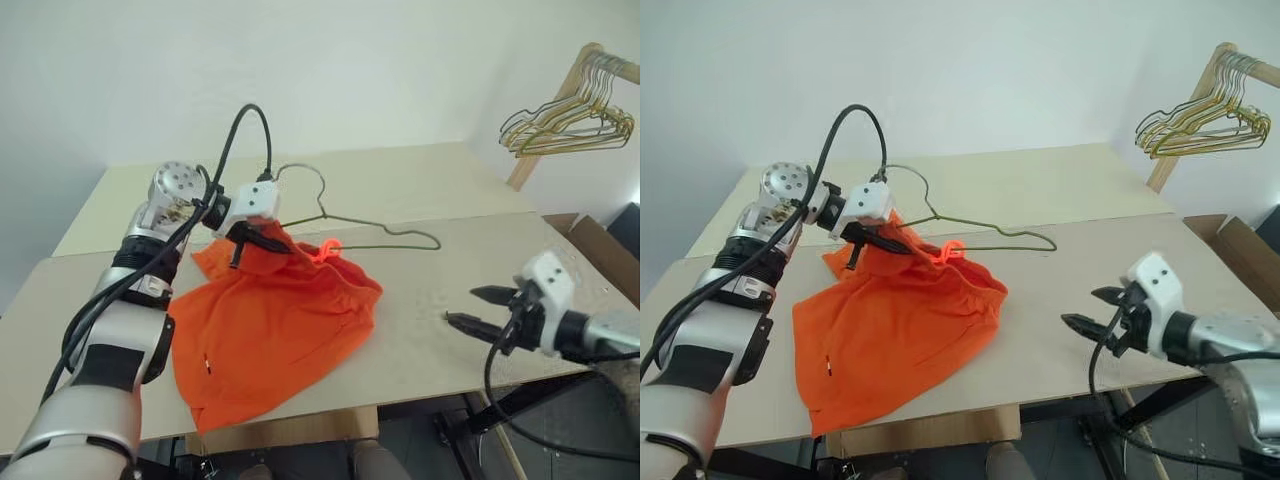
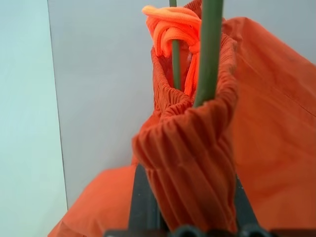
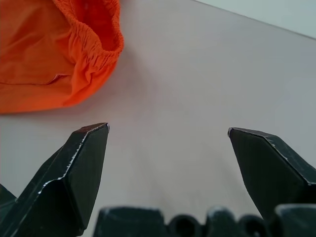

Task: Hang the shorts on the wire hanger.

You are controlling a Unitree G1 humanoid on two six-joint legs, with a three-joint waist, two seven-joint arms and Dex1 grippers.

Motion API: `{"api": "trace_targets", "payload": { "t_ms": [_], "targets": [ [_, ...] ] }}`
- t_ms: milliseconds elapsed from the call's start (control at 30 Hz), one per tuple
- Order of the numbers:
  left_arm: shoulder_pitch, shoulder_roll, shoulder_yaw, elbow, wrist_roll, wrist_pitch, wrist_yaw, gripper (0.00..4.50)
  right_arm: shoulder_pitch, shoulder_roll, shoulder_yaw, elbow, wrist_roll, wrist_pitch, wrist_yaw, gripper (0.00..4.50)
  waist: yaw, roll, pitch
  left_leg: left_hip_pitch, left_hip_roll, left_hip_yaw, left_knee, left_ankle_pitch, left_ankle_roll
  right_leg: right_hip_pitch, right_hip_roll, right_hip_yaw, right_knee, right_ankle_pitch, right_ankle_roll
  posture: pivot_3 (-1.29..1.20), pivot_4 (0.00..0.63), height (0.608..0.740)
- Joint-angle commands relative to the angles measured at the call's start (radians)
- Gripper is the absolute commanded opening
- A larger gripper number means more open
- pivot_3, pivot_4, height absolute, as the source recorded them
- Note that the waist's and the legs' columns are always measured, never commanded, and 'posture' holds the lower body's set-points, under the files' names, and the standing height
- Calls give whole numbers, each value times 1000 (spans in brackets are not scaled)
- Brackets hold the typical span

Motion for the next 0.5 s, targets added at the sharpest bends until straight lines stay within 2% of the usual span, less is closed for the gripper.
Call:
{"api": "trace_targets", "payload": {
  "t_ms": [33, 200, 433, 500],
  "targets": [
    [-36, 0, 27, -17, -20, 10, -6, 0, -85, 144, 129, 49, -5, -43, -99, 4461, -9, 0, 0, 0, 0, 0, 0, 0, 0, 0, 0, 0, 0, 0, 0, -176, 0, 740],
    [-31, 0, 30, -29, -19, 16, -8, 0, -200, 287, 200, 168, 40, -10, -121, 4461, -17, 1, -1, 0, -1, -1, 0, 0, 0, 0, -1, 0, 1, 0, 0, -158, 0, 740],
    [-22, 6, 37, -51, -24, 24, -10, 0, -265, 343, 279, 234, 84, 9, -92, 4461, -14, 1, -1, -1, -1, -7, 0, 0, 0, 0, 0, -3, 3, 0, 0, -144, 0, 740],
    [-17, 8, 37, -56, -25, 24, -10, 0, -273, 341, 311, 249, 83, 18, -89, 4098, -15, 1, -1, -1, -1, -7, 0, 0, 0, 0, 0, -3, 3, 0, 0, -142, 0, 740]
  ]
}}
